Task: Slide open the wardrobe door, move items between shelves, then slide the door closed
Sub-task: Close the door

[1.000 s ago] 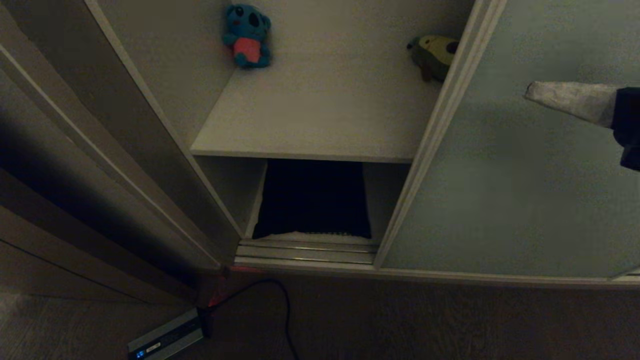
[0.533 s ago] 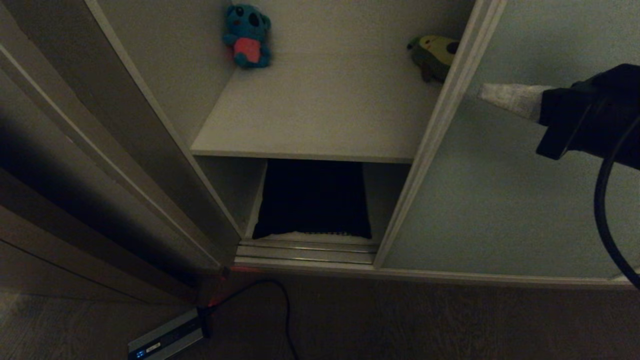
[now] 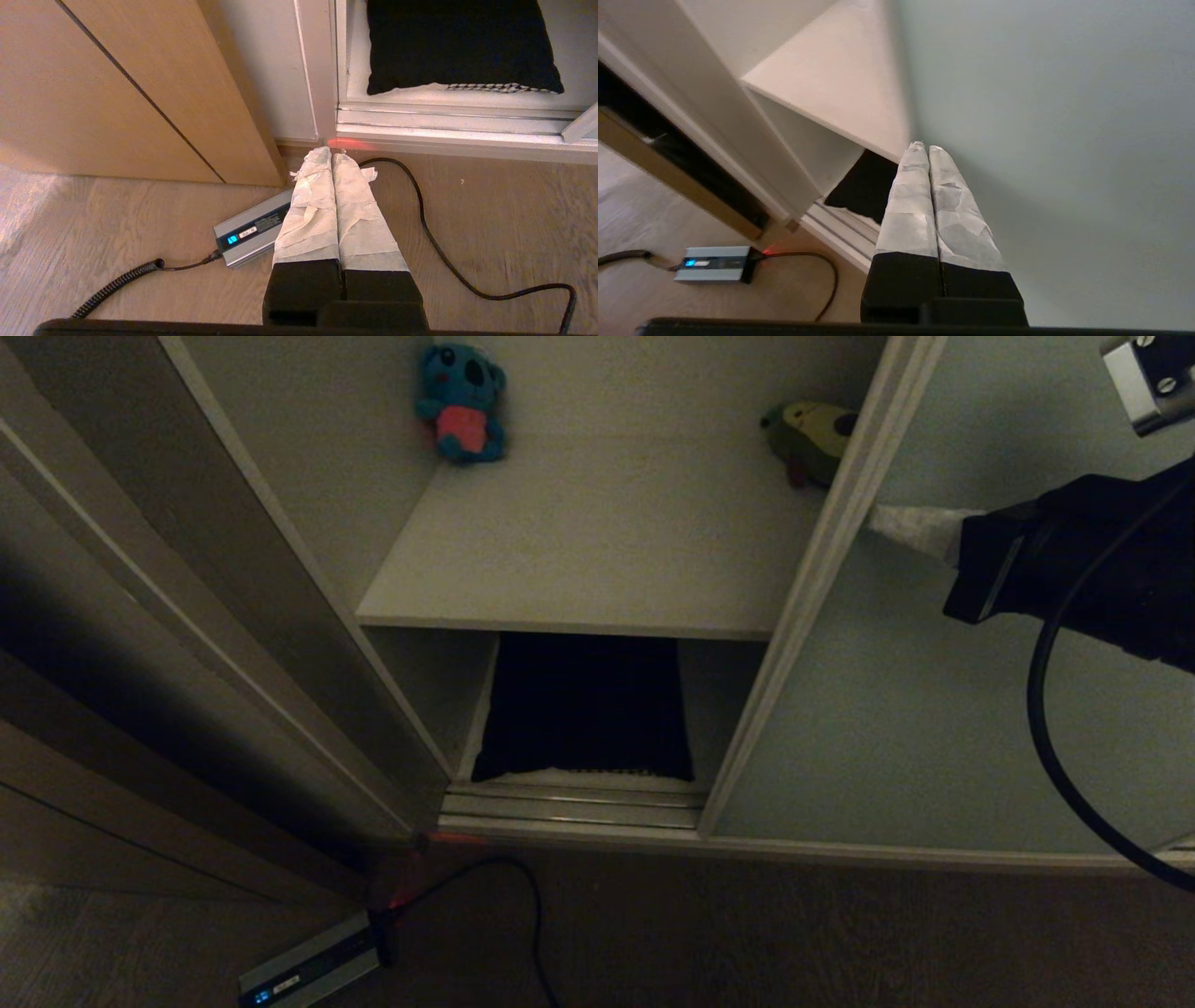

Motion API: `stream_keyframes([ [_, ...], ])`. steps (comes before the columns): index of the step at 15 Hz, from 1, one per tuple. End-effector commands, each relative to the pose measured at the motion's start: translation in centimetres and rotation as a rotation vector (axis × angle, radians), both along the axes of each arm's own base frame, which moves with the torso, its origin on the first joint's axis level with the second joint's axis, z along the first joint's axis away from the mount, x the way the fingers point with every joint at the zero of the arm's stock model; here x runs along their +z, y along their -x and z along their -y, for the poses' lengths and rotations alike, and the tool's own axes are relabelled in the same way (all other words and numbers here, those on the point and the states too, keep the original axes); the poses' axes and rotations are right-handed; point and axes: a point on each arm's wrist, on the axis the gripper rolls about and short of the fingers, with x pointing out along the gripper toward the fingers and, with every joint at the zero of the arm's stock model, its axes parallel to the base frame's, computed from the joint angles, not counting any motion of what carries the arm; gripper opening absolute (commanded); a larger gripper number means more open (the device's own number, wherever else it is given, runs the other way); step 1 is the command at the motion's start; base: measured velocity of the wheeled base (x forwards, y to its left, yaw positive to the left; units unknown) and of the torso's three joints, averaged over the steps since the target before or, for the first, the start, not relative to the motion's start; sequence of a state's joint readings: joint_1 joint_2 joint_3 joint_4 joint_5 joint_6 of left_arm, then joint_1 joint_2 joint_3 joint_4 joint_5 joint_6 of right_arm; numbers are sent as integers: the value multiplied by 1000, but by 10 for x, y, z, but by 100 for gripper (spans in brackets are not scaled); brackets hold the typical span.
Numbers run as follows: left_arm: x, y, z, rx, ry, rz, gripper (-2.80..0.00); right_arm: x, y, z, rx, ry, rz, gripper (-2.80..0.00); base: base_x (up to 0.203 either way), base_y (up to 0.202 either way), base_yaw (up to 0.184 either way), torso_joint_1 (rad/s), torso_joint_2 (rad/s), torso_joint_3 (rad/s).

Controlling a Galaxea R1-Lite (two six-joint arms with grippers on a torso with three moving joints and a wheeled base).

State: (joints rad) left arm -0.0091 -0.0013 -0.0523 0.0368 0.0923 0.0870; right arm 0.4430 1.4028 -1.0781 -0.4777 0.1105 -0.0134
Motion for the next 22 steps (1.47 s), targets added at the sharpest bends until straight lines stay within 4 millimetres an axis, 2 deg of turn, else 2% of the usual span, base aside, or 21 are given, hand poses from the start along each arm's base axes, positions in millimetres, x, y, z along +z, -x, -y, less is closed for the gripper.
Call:
stream_keyframes([
  [1, 0, 0, 0, 1, 0, -2, -280, 1, -4, 2, -15, -1, 3, -280, 0, 0, 0, 0, 0, 0],
  [7, 0, 0, 0, 1, 0, -2, -280, 2, -9, -3, -4, -2, 4, -280, 0, 0, 0, 0, 0, 0],
  [12, 0, 0, 0, 1, 0, -2, -280, 1, -16, -26, 33, -1, -7, -280, 0, 0, 0, 0, 0, 0],
  [15, 0, 0, 0, 1, 0, -2, -280, 5, -22, -47, 54, -12, 0, -280, 0, 0, 0, 0, 0, 0],
  [18, 0, 0, 0, 1, 0, -2, -280, 12, -10, -60, 111, -22, 17, -280, 0, 0, 0, 0, 0, 0],
  [22, 0, 0, 0, 1, 0, -2, -280, 19, 20, -53, 168, -22, 17, -280, 0, 0, 0, 0, 0, 0],
])
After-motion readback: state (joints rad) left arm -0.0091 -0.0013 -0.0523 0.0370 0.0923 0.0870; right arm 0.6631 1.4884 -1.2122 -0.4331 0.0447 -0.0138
